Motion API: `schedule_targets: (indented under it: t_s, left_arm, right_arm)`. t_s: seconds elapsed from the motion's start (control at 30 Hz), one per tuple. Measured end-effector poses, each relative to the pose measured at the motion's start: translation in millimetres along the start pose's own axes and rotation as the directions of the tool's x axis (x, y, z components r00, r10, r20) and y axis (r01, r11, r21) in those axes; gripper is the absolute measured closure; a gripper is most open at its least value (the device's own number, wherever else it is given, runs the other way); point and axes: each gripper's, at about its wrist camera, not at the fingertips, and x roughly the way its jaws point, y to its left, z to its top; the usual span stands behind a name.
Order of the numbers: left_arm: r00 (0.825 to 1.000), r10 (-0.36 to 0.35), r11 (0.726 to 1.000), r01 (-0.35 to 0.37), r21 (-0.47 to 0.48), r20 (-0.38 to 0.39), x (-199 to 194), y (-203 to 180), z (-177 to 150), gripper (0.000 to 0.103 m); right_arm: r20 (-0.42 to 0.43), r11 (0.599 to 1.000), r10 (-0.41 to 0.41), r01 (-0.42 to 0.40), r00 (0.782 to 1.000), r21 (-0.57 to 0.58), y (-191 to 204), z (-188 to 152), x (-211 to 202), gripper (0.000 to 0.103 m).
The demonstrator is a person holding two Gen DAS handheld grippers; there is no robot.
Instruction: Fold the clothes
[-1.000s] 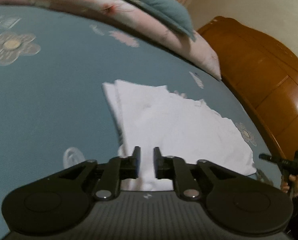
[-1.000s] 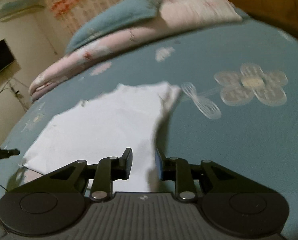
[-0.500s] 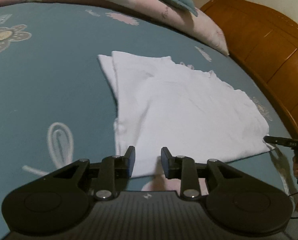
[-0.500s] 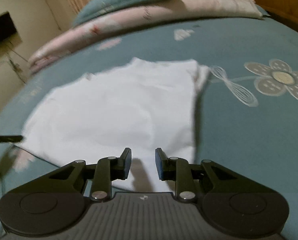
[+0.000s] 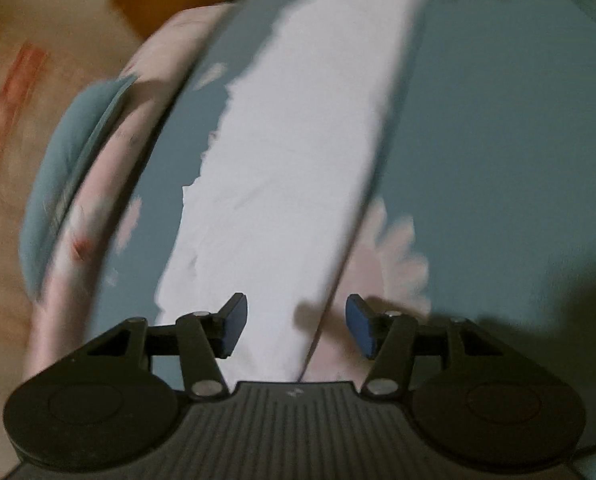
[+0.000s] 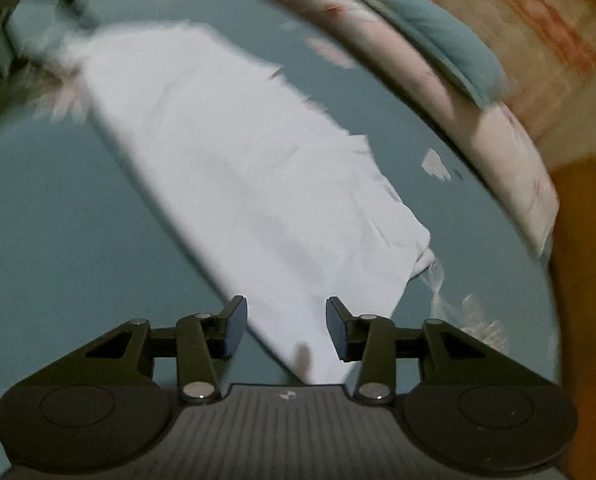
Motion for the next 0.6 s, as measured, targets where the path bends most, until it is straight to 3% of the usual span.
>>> schedule_targets:
  t_s: [0.1,0.3,0.47,0.6]
  left_arm:
    - [0.996,0.072,0.987,-0.063,0.149,-0.059,8,-10,-12,0.043]
    - [0.987,0.150,0.954,-0.128,0.271,-0.063,22,-19,-18,0.039]
    - [0.982,0.186,0.946,-0.171,0.276,-0.030,33,-21,-10,0.036]
    - [0.979,0.202,0.943,-0.183,0.279,-0.041,33,-19,-20,0.036]
  right_arm:
    - [-0.037,0.987,-0.043,0.036,0.998,-0.157,17,-6,2,0.051]
    - [-0.022,0.945,-0.134,0.121,0.991,-0.304,42,-10,20,0.047]
    - [0.024,0.926,-0.199,0.196,0.980,-0.323,44,-2,30,0.045]
    - [0.004,0.918,-0.227,0.215,0.974,-0.332,38,-9,34,0.044]
